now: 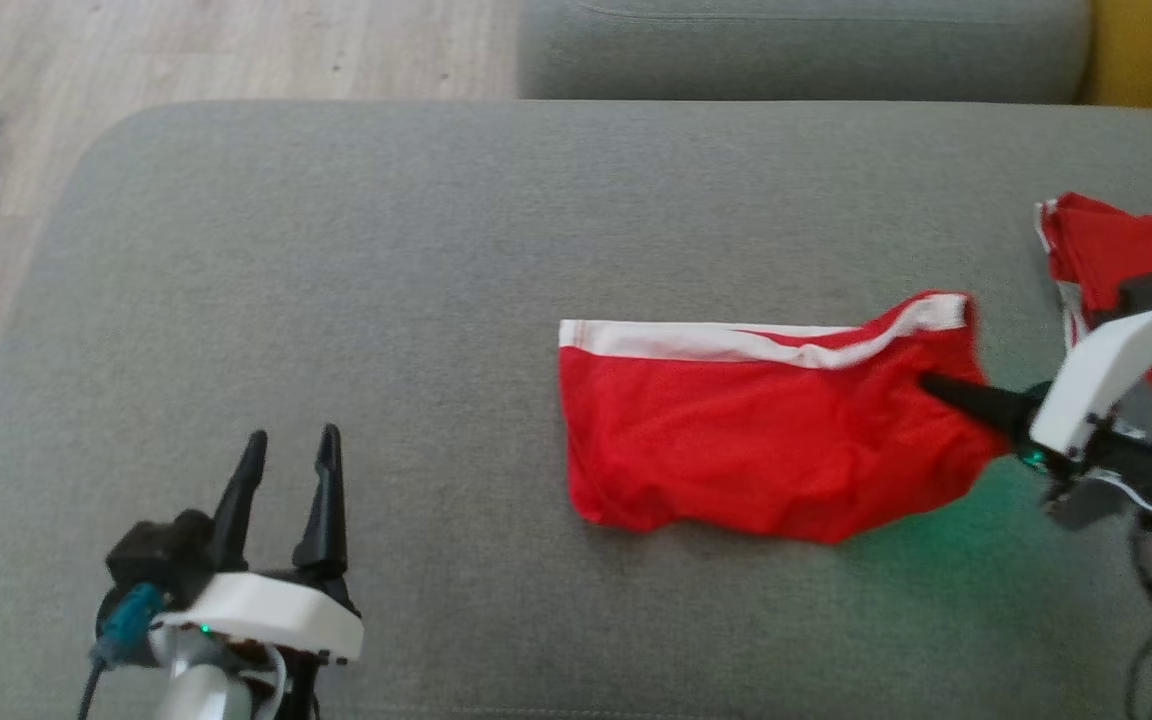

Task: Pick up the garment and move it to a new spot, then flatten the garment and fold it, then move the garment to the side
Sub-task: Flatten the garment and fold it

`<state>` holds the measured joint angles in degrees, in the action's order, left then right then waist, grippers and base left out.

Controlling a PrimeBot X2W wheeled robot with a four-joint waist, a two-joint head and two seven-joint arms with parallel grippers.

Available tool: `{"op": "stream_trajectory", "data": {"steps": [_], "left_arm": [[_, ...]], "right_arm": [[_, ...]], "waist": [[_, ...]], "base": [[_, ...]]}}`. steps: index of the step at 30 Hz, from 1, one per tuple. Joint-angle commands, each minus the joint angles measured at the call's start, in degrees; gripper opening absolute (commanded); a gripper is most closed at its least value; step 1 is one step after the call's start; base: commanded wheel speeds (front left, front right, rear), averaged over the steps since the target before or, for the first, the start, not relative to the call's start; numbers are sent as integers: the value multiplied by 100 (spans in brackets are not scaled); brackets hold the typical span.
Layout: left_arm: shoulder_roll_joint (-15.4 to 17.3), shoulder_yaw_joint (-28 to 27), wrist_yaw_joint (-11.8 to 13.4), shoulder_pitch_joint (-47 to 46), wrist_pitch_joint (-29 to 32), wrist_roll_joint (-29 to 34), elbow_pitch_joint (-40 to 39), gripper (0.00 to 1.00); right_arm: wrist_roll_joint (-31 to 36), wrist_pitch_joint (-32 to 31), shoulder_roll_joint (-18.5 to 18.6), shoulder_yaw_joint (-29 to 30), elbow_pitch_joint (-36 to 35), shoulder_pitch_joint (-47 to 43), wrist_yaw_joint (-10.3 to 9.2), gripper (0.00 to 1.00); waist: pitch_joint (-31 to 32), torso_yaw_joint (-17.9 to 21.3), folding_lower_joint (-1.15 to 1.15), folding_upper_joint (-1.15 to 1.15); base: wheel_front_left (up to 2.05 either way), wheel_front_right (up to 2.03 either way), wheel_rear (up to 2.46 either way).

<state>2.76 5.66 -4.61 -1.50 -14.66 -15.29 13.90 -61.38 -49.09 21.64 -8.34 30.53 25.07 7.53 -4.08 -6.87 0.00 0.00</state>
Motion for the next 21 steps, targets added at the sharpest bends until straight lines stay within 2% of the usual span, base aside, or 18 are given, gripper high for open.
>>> {"op": "stream_trajectory", "data": {"steps": [1,6,13,21], "left_arm": [[12,-117,-31,-273,-34,-12,-92,100],[12,-51,-30,-334,-34,-62,-10,100],[12,103,-10,-374,-34,-166,48,100],[12,243,56,-406,-34,-279,46,100]], "right_arm": [[-215,-178,-102,75,-214,180,-4,0],[-649,-702,-641,313,-161,246,-4,0],[-722,-886,-1300,614,294,549,-4,0],[-363,-767,-1616,714,767,857,-4,0]], "waist": [[8,-84,0,0],[6,-366,0,0],[-43,-790,0,0],[-144,-1101,0,0]], "base": [[0,0,0],[0,0,0],[0,0,0],[0,0,0]]}}
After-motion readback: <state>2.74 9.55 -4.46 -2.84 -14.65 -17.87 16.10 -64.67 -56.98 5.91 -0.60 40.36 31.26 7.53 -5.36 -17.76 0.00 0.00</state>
